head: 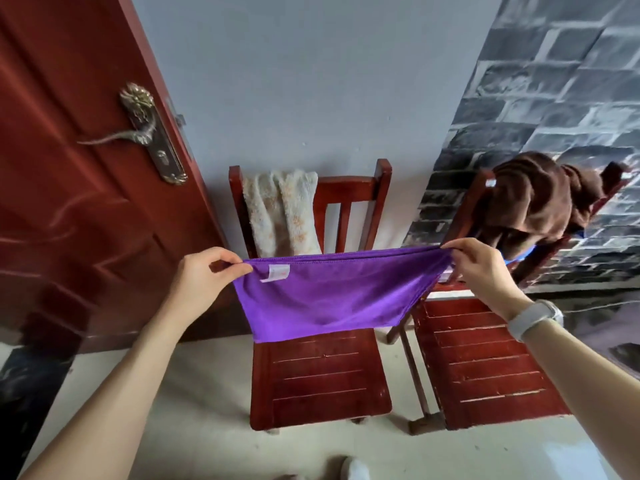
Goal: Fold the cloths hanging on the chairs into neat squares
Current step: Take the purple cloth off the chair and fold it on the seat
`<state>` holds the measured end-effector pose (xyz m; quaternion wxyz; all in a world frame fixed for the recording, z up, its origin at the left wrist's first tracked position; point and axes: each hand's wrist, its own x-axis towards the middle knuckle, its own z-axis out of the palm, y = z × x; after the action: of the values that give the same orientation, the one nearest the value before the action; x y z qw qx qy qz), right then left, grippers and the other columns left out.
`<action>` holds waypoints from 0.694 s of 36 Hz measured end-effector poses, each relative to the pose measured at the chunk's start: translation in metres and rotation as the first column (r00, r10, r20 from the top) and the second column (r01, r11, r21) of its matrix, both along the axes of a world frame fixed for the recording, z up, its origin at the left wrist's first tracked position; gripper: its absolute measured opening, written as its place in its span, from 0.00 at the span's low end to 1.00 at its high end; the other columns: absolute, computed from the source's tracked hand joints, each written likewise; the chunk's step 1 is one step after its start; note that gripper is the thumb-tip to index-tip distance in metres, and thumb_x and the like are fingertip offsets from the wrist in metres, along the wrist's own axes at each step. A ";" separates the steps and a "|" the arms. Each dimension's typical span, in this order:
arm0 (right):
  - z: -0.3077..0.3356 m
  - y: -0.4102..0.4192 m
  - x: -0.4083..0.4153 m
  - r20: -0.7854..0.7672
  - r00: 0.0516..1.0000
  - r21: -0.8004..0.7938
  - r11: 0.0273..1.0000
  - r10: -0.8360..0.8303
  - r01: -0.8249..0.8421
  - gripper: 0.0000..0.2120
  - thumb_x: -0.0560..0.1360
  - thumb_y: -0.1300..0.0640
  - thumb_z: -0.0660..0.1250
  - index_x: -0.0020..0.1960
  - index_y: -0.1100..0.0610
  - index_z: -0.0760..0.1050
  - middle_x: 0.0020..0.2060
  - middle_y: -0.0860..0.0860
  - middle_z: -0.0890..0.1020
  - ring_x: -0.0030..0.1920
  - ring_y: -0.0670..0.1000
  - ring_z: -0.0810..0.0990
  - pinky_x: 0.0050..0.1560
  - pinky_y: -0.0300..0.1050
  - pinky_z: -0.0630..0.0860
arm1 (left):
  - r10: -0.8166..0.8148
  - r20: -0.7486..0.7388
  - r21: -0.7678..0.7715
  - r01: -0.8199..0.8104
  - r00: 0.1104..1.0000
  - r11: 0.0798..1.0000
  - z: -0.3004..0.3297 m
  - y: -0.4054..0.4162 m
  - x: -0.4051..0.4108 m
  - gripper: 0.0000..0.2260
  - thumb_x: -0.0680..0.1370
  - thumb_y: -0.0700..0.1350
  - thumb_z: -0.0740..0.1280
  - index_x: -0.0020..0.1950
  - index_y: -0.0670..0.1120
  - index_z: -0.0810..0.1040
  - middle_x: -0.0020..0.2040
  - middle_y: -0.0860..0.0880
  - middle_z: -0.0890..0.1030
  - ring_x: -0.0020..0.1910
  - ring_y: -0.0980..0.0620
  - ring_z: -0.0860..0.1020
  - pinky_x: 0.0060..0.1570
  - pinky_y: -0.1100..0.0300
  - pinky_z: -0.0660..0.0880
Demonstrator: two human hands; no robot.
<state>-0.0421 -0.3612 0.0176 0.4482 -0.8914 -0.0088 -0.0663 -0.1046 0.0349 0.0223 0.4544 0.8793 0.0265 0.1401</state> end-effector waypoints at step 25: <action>0.059 -0.018 0.025 0.294 0.942 -0.228 0.969 0.162 -0.095 0.11 0.71 0.76 0.60 0.46 0.66 0.79 0.42 0.59 0.79 0.42 0.48 0.75 0.45 0.18 0.65 | 0.006 0.005 -0.010 -0.006 1.000 1.000 0.056 -0.008 0.008 0.13 0.71 0.33 0.69 0.37 0.53 0.79 0.33 0.63 0.81 0.31 0.66 0.76 0.38 0.75 0.71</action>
<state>-0.0175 -0.3788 0.0763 0.3479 -0.9097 -0.1446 -0.1748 -0.0969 0.0270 0.0778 0.4585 0.8766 0.0286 0.1435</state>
